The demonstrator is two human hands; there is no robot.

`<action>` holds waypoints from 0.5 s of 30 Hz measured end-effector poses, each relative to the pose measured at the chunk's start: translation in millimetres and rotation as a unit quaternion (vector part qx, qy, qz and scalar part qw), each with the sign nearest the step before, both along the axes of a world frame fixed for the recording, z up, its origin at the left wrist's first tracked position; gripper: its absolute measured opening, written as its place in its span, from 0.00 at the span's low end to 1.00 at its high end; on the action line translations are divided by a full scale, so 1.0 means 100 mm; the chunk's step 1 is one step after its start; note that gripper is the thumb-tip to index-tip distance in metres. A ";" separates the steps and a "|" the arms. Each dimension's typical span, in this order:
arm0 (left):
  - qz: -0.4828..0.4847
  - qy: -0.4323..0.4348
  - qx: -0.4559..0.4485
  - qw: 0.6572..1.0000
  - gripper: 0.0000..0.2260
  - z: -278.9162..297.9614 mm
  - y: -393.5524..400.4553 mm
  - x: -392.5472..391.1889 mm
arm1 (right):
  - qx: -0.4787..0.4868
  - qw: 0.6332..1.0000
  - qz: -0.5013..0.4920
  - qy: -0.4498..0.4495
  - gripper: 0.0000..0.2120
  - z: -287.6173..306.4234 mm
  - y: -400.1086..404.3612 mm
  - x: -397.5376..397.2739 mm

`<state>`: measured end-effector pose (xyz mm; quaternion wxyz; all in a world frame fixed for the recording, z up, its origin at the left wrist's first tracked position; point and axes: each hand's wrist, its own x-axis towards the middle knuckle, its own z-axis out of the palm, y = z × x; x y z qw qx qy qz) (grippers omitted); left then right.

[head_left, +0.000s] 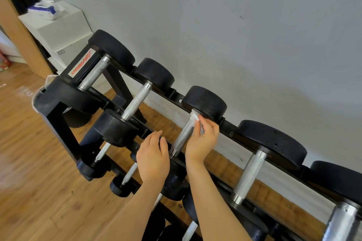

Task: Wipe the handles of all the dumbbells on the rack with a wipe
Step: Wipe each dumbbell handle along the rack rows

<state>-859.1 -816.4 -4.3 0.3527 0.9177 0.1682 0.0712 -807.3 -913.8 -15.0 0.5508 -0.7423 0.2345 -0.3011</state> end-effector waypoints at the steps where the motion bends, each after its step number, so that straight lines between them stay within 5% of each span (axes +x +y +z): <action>1: 0.000 -0.002 0.002 1.000 0.16 0.00 0.00 0.00 | 0.007 1.000 0.002 0.001 0.10 -0.02 0.02 0.02; 10: -0.004 -0.004 0.007 1.000 0.14 0.02 0.00 -0.01 | -0.021 0.999 0.041 0.014 0.10 -0.17 0.08 -0.15; 15: -0.011 0.007 0.006 1.000 0.15 0.01 0.02 -0.01 | -0.151 0.987 0.054 0.006 0.12 -0.05 -0.05 -0.01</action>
